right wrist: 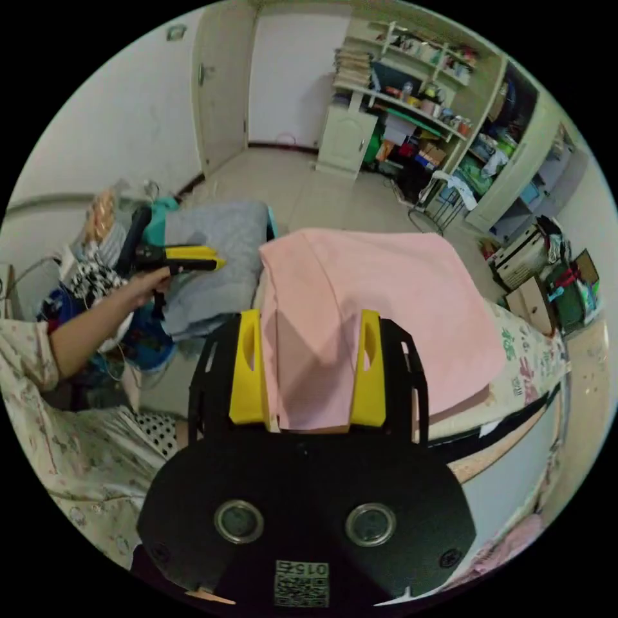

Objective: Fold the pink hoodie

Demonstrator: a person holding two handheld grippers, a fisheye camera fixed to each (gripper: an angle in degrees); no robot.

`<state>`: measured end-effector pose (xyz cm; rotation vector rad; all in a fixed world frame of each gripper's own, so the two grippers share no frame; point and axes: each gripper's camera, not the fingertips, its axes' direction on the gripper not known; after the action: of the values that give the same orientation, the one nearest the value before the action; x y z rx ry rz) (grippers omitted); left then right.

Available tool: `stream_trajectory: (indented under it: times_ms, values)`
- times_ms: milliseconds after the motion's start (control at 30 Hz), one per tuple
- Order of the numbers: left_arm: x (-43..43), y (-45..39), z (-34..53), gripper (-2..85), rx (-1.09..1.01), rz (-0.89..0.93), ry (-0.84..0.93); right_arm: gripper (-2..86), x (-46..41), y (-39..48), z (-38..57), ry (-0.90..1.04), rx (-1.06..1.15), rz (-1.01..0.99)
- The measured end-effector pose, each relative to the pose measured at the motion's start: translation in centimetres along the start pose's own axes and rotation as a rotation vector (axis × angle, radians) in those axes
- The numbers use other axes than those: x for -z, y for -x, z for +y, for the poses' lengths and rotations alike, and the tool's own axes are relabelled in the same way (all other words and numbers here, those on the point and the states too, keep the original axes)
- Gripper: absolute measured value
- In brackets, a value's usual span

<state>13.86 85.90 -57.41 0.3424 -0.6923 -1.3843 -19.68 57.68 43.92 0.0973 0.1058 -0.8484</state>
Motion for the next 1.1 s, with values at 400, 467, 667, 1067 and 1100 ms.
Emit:
stream_trajectory:
  times_ms: [400, 467, 667, 1067, 1100]
  values:
    - [2.8, -2.8, 0.7, 11.9, -0.023, 0.253, -0.062, 3.1, 11.1, -8.6, 8.6, -0.459, -0.439, -0.325]
    - [3.3, -5.5, 0.9, 11.8, -0.071, 0.317, -0.093, 2.6, 13.6, -9.2, 12.9, -0.526, -0.496, -0.365]
    - [2.3, -13.0, 0.4, 11.8, -0.175, 0.495, -0.126, 2.3, 17.5, -6.4, 25.7, -0.731, -0.765, -0.472]
    - [-5.0, -28.3, 3.0, 12.1, -0.352, 0.734, -0.033, 6.9, 26.9, 6.1, 33.4, -0.401, -1.225, 0.019]
    - [-5.2, -29.0, 2.8, 12.2, -0.361, 0.738, -0.036, 8.8, 27.9, 6.9, 31.9, -0.376, -1.223, 0.098]
